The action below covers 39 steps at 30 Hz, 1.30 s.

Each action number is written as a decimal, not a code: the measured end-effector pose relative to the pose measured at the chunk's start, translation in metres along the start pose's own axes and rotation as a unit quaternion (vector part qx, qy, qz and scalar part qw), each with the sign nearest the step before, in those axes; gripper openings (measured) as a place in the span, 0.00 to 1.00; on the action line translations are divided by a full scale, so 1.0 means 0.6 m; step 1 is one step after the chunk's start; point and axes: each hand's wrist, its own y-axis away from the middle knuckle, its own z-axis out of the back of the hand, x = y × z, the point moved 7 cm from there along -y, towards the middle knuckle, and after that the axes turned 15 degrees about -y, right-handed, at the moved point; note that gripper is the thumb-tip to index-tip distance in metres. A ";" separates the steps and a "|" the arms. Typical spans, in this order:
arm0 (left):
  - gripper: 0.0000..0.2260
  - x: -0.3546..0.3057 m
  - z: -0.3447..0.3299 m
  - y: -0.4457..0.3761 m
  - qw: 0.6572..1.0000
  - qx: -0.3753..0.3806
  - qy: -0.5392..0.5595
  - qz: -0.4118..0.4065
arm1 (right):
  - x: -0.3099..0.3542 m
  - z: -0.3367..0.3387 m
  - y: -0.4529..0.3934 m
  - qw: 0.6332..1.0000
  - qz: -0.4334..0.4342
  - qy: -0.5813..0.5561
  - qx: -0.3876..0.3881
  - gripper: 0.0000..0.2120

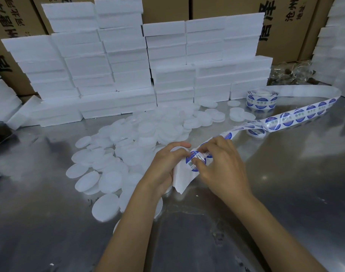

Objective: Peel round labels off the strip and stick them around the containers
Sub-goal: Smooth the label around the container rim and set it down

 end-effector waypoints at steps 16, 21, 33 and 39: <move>0.16 -0.006 0.000 0.014 0.996 -0.037 -0.075 -0.025 | 0.056 0.000 0.025 0.987 0.079 -0.133 0.030 0.06; 0.09 -0.017 -0.029 0.022 0.980 0.048 -0.179 -0.070 | 0.052 0.029 0.016 0.935 0.023 -0.354 -0.006 0.08; 0.16 -0.017 -0.007 0.015 0.977 -0.006 0.209 0.032 | 0.001 0.009 -0.027 0.856 -0.162 -0.491 0.002 0.09; 0.27 -0.021 -0.005 0.007 0.970 0.021 0.242 0.010 | 0.010 -0.028 -0.040 0.890 -0.142 -0.431 0.037 0.12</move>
